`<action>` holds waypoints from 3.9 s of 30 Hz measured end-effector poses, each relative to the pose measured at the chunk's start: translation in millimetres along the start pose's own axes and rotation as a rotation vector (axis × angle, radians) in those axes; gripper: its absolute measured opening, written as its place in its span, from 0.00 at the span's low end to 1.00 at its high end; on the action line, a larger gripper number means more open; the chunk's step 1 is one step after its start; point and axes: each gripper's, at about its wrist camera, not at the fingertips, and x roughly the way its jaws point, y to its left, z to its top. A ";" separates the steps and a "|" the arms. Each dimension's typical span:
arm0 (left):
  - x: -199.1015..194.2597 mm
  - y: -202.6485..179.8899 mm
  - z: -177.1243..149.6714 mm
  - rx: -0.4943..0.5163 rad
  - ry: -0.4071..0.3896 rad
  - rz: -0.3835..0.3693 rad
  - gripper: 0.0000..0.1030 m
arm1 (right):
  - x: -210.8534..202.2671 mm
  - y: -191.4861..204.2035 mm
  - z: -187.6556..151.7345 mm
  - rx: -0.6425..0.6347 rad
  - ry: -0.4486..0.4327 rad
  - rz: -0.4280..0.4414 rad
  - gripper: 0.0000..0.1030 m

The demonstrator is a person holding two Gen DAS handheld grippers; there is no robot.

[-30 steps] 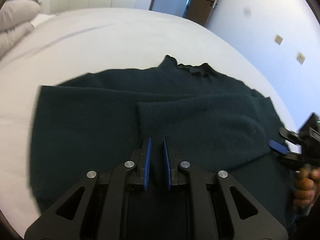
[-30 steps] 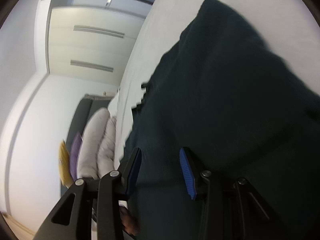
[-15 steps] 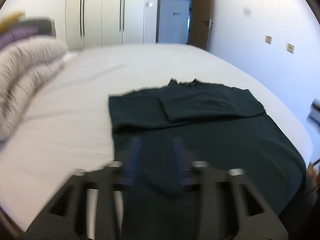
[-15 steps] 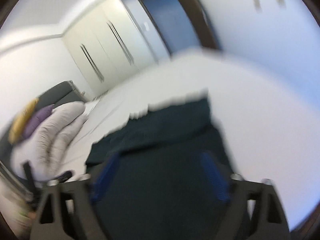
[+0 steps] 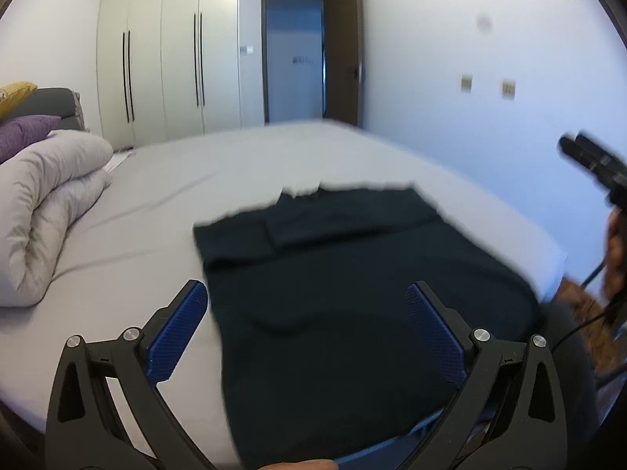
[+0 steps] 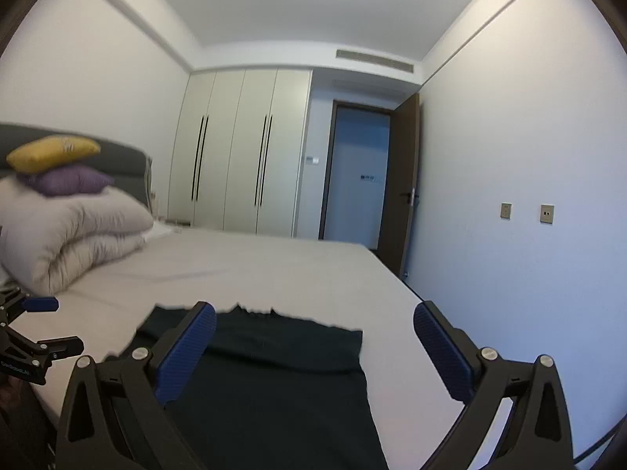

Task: Fold small clothes
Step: 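Grasp the sweater hem with both grippers and lift it toward the collar, then carry the held hem over the body onto the collar with both grippers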

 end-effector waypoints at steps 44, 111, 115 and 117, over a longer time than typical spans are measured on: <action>52.9 -74.6 -260.2 1.285 -0.051 0.551 1.00 | 19.4 53.3 -139.0 -0.277 0.463 0.111 1.00; 25.7 -22.3 -158.5 0.741 0.024 0.413 0.05 | 12.8 43.5 -213.2 -1.094 0.549 -0.163 0.03; 22.8 -19.2 -151.9 0.716 0.016 0.415 0.05 | 13.4 39.9 -197.0 -1.064 0.497 -0.186 0.03; 20.1 -16.3 -144.0 0.682 0.003 0.417 0.05 | 17.0 37.0 -183.7 -1.046 0.460 -0.202 0.03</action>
